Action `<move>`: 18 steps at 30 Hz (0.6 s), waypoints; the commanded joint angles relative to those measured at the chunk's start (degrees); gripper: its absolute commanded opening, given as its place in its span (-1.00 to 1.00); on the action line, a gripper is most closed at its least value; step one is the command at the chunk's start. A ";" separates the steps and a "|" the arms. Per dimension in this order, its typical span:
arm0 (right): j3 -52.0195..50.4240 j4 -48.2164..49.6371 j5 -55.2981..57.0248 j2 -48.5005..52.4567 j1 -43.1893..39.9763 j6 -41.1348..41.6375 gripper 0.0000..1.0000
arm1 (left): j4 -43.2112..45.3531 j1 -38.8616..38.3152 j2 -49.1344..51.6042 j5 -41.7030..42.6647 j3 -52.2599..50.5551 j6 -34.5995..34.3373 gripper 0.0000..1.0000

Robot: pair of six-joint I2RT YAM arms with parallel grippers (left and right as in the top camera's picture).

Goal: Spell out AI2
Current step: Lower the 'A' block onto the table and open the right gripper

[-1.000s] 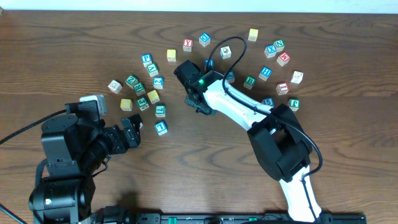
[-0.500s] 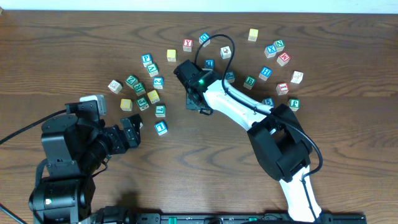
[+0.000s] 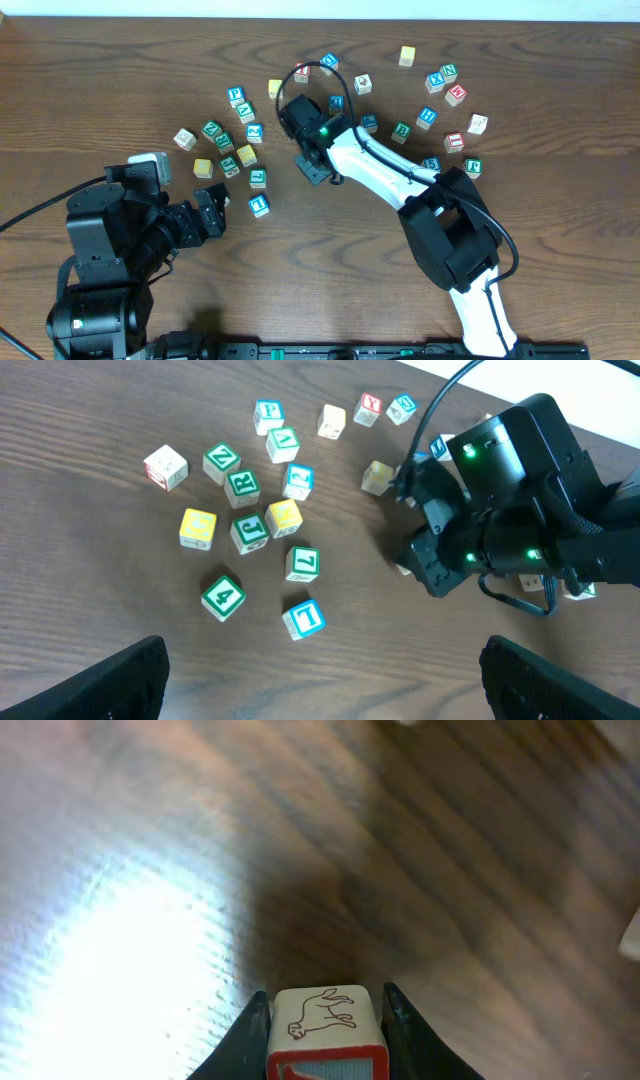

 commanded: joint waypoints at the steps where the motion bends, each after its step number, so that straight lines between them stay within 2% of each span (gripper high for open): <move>1: 0.46 0.11 0.04 -0.20 -0.35 -18.08 -0.63 | -0.15 -0.07 -0.04 -0.57 0.79 1.18 0.96; 7: 0.46 1.25 0.02 -0.20 -0.35 -30.49 -0.60 | -0.15 -0.07 -0.04 -0.57 0.79 1.18 0.95; 18: 0.46 2.25 -2.45 -0.20 -0.66 -48.28 -0.52 | -0.15 -0.07 -0.04 -0.57 0.79 1.18 0.96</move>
